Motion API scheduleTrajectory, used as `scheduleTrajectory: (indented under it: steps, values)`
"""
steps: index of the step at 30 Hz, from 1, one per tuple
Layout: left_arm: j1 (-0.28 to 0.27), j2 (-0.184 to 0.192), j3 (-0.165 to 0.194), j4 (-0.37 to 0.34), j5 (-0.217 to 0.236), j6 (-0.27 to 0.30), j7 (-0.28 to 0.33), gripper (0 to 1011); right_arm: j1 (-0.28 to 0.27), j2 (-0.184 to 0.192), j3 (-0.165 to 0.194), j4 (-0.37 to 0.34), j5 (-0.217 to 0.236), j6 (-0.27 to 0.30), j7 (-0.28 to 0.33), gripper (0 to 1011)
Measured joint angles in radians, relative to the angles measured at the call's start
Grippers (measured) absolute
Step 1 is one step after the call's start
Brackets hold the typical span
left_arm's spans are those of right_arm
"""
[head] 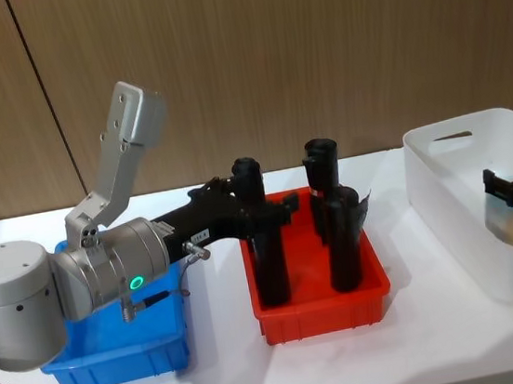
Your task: Pick the cotton swabs from the blue box and place them into the white box.
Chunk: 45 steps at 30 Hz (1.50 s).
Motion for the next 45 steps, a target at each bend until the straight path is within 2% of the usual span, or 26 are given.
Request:
scheduleTrajectory:
  steps: [2, 4, 5, 9, 26, 45]
  values:
    - [0.0, 0.0, 0.0, 0.0, 0.0, 0.0, 0.0, 1004, 0.003, 0.0, 0.0, 0.006, 0.0, 0.001, 0.001, 803]
    - [0.0, 0.0, 0.0, 0.0, 0.0, 0.0, 0.0, 1004, 0.009, -0.002, 0.001, 0.016, 0.002, 0.001, 0.003, 893]
    - [0.0, 0.0, 0.0, 0.0, 0.0, 0.0, 0.0, 1004, 0.009, -0.002, 0.001, 0.016, 0.002, 0.001, 0.003, 893]
    - [0.0, 0.0, 0.0, 0.0, 0.0, 0.0, 0.0, 1004, 0.016, -0.003, 0.001, 0.028, 0.005, 0.0, 0.004, 998]
    - [0.0, 0.0, 0.0, 0.0, 0.0, 0.0, 0.0, 1004, 0.021, -0.006, 0.003, 0.041, 0.007, -0.016, 0.007, 1001]
    - [0.007, 0.001, 0.002, -0.001, 0.004, -0.011, 0.011, 1004, 0.007, -0.006, 0.002, 0.023, 0.007, -0.025, 0.009, 1001]
